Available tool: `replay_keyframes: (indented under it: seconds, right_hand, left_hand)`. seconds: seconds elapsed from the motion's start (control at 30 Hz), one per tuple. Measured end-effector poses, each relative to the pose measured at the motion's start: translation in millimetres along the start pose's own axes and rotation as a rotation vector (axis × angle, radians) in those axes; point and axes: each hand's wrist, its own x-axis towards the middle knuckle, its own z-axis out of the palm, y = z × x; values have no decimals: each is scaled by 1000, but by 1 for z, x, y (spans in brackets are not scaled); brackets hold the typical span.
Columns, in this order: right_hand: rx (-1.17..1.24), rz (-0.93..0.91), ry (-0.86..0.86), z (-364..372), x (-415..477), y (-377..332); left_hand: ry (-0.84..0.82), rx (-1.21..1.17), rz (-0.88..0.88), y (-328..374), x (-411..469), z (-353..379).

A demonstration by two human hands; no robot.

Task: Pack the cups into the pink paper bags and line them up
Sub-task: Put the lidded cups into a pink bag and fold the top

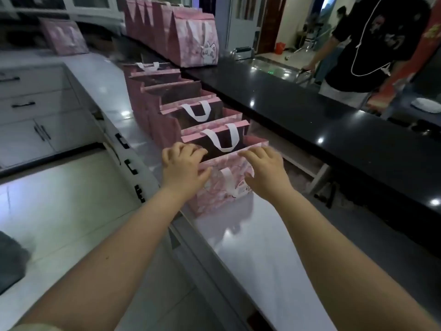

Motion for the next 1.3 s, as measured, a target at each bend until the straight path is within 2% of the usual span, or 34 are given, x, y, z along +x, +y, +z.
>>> replay_keyframes:
  seconds: [0.2, 0.33, 0.47, 0.57, 0.67, 0.83, 1.1, 1.17, 1.3]
  right_hand:
    - [-166, 110, -116, 25, 44, 10]
    - [-170, 166, 5, 30, 39, 25]
    - [-12, 167, 219, 18, 10, 37]
    - [8, 204, 247, 5, -26, 53]
    - [10, 273, 252, -8, -70, 74]
    - [-51, 414, 357, -36, -147, 103]
    - [-211, 569, 476, -83, -236, 119]
    - [-224, 585, 489, -89, -252, 119]
    - [-254, 587, 471, -92, -281, 117]
  left_hand:
    - [69, -49, 26, -15, -4, 8]
    - [129, -111, 41, -16, -4, 14]
    - [191, -199, 47, -4, -1, 24]
    - [209, -268, 105, 18, 4, 36]
    - [172, -346, 193, 52, 7, 48]
    - [62, -481, 348, 126, 7, 67]
    - [-38, -562, 536, 221, -10, 83]
    - [-64, -584, 542, 233, -17, 83]
    - [-165, -655, 443, 262, -33, 75]
